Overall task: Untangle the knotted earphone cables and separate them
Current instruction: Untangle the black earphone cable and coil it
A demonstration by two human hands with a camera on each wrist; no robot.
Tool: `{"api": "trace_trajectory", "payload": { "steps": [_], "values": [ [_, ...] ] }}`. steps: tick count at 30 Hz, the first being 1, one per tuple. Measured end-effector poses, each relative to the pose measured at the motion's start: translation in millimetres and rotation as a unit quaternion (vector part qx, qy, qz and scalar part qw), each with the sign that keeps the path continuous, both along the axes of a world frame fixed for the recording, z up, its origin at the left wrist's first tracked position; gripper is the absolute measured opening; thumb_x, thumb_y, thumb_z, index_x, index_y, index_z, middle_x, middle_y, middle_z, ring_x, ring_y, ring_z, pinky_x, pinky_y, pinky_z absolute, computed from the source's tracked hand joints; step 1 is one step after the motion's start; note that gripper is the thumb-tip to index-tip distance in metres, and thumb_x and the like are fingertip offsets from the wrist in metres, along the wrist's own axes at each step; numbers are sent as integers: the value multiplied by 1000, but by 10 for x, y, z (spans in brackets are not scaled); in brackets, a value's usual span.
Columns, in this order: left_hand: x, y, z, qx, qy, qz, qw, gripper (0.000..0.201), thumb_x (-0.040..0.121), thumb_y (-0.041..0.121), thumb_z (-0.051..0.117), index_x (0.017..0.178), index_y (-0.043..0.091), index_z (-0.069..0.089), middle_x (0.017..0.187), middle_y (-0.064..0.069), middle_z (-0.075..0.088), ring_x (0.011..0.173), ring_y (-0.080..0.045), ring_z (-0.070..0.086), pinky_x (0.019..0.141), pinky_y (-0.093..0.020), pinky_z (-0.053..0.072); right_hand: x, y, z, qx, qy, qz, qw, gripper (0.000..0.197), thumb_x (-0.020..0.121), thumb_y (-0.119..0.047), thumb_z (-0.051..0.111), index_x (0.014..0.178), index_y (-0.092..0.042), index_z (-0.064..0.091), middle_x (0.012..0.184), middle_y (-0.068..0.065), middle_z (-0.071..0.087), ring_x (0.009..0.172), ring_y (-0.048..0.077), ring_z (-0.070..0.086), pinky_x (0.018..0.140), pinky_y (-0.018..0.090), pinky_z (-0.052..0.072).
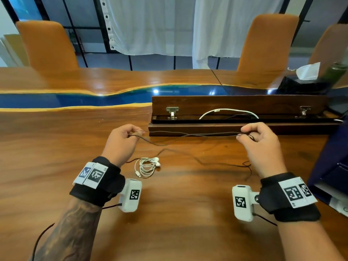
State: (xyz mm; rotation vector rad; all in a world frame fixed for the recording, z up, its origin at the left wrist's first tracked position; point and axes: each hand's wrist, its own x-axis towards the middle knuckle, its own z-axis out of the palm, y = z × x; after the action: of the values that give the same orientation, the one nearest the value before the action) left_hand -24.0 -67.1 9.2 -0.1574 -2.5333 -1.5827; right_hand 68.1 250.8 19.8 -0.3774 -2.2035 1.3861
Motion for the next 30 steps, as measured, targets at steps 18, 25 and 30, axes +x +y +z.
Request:
{"api": "trace_trajectory", "payload": {
  "steps": [18, 25, 30],
  "values": [
    [624, 804, 275, -7, 265, -105, 959, 42, 83, 45, 67, 114, 21, 52, 111, 7, 52, 106, -8, 52, 90, -13, 39, 79, -456, 188, -222, -6, 296, 929, 38, 98, 8, 51, 127, -14, 62, 124, 5, 72, 115, 22, 70, 74, 28, 60],
    [640, 884, 125, 13, 19, -256, 967, 12, 90, 23, 74, 92, 13, 68, 79, -3, 74, 74, -19, 70, 77, -40, 60, 112, -498, 191, -211, 20, 279, 937, 39, 93, 11, 58, 123, -13, 63, 120, 5, 73, 110, 20, 71, 76, 33, 62],
    [582, 747, 169, 11, 71, -194, 978, 5, 95, 16, 66, 92, 17, 71, 73, 4, 66, 66, -12, 60, 64, -29, 53, 131, -343, 145, 7, -3, 161, 987, 9, 95, -21, 66, 103, -25, 70, 98, -4, 72, 87, 11, 67, 66, 21, 51]
  ]
}}
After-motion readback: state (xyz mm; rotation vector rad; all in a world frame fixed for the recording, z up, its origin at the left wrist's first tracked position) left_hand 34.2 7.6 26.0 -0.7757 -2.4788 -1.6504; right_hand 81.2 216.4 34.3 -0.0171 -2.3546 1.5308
